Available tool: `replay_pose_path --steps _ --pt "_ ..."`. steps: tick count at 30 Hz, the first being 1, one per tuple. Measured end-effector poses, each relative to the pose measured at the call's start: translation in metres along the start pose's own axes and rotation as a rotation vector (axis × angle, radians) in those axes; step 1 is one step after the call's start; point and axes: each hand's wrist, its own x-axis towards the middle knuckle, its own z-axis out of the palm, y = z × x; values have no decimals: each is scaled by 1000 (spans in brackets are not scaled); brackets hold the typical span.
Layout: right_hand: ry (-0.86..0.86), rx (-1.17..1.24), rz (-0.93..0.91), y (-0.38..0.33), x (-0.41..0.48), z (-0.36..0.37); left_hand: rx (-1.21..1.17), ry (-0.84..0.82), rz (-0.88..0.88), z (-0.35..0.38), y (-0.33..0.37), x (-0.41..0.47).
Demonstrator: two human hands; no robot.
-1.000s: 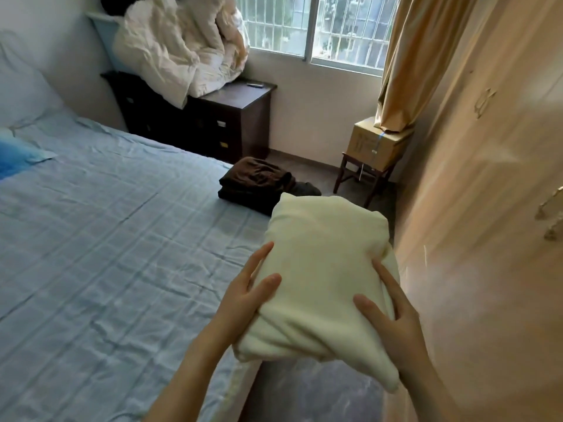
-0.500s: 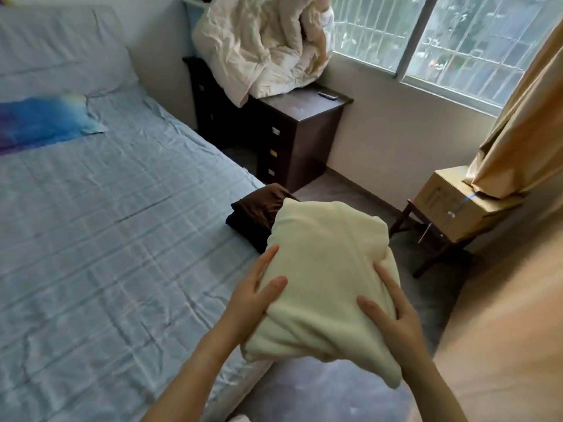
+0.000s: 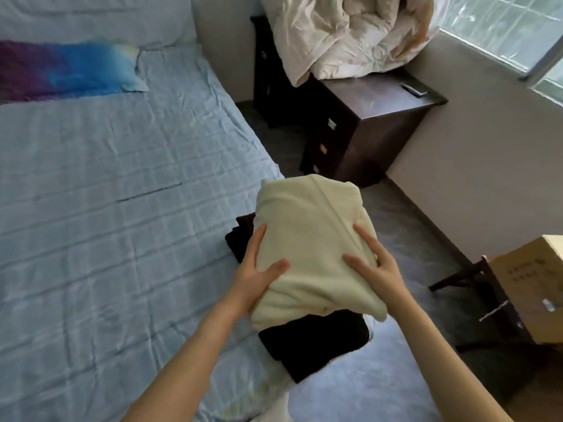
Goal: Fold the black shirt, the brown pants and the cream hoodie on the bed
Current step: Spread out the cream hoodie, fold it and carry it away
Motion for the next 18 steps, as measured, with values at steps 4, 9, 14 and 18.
replay_pose_path --steps 4,9,14,18 --pt "-153 -55 12 17 101 -1 -35 124 -68 16 -29 61" --pt "-318 -66 32 58 182 13 -53 271 -143 26 -77 105" --pt "-420 -62 71 116 215 30 -69 376 -225 45 -127 116" --pt "-431 -52 61 135 218 29 -55 432 -220 55 -136 114"
